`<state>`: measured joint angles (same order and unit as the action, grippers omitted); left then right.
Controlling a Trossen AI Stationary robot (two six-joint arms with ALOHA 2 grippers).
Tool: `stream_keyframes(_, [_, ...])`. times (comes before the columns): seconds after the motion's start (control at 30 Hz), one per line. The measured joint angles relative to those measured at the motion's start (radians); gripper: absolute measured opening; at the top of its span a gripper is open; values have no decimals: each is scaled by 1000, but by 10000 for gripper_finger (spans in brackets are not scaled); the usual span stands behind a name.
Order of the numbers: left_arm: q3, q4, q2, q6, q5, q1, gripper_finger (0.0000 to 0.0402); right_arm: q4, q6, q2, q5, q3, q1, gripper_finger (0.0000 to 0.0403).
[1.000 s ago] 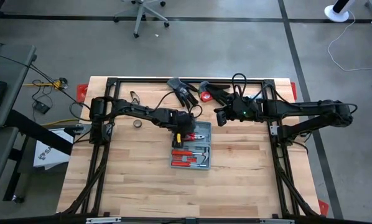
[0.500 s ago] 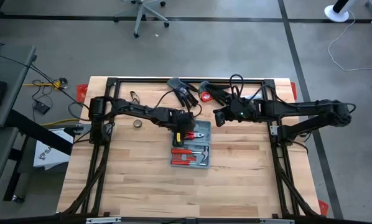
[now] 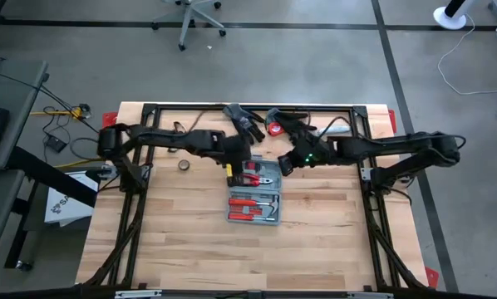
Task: Prefit tool cases
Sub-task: Put the orange pliers into the gray tool box
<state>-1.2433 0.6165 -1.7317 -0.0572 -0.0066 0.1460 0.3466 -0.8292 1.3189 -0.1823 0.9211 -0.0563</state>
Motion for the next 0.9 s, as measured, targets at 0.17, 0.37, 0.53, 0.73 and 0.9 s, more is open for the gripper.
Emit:
stream_keyframes(0.17, [90, -59, 173, -101, 47, 0, 106, -133, 17, 130, 143, 0, 0, 0])
stream_keyframes(0.37, [200, -62, 355, -205, 49, -3, 106, -327, -1, 313, 250, 0, -2, 0])
stream_keyframes(0.53, [265, -68, 426, -295, 30, -21, 106, -393, -20, 444, 288, 0, -2, 0])
stream_keyframes(0.73, [309, -82, 434, -368, 21, -64, 106, -406, -78, 542, 310, 5, -2, 0])
stream_keyframes(0.9, [340, -106, 430, -386, 14, -91, 106, -416, -82, 524, 304, 1, 10, 0])
